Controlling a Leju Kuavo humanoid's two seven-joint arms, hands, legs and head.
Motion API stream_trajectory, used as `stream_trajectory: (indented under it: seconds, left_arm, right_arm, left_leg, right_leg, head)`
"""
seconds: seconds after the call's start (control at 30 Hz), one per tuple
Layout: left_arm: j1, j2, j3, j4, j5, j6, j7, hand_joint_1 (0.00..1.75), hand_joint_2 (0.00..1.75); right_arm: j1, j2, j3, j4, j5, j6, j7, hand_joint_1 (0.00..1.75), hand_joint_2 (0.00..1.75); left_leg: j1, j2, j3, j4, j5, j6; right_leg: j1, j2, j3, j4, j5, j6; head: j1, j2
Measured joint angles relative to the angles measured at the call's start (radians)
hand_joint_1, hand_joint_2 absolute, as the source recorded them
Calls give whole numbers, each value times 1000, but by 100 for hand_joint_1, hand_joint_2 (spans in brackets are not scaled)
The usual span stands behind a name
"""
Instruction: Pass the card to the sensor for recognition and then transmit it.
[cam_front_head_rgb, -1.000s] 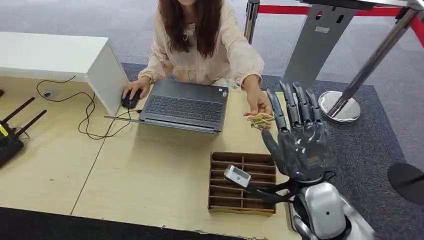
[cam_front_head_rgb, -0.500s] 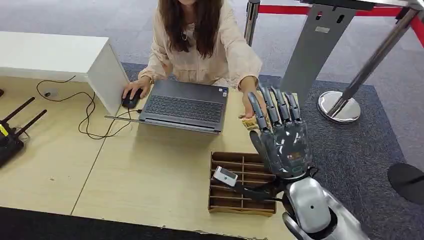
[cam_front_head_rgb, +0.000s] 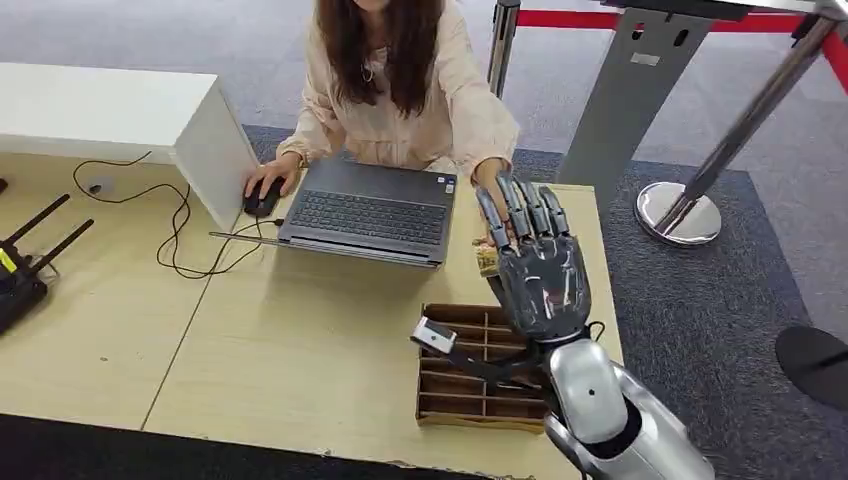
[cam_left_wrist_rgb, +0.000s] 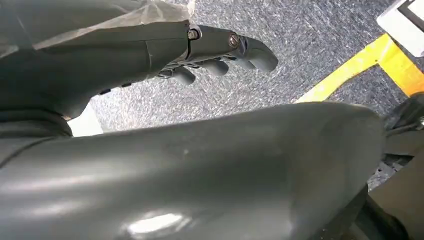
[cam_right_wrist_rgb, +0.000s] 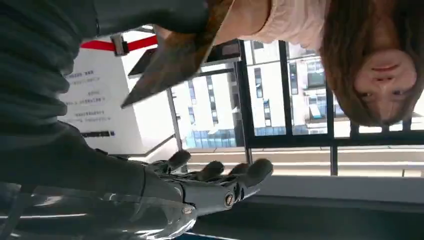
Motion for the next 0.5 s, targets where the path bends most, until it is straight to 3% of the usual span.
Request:
stream_trajectory:
  seconds: [0.03,0.07,0.5]
  left_arm:
    - [0,0,0,0,0,0,0,0,0]
    - [0,0,-1,0,0,1,0,0,0]
    - [1,0,-2,0,-1,6,1,0,0]
  right_arm:
    - [-1,3,2,9,-2,-1,0,152,175]
    - [-3,6,5,20,-2,-2,0,175,175]
    - [-4,22,24,70,5,-19,11,175,175]
  left_leg:
    - [0,0,0,0,0,0]
    - [0,0,0,0,0,0]
    - [0,0,0,0,0,0]
  right_leg:
    - [0,0,0,0,0,0]
    - [0,0,0,0,0,0]
    - [0,0,0,0,0,0]
  head:
    - [0,0]
    - [0,0]
    - [0,0]
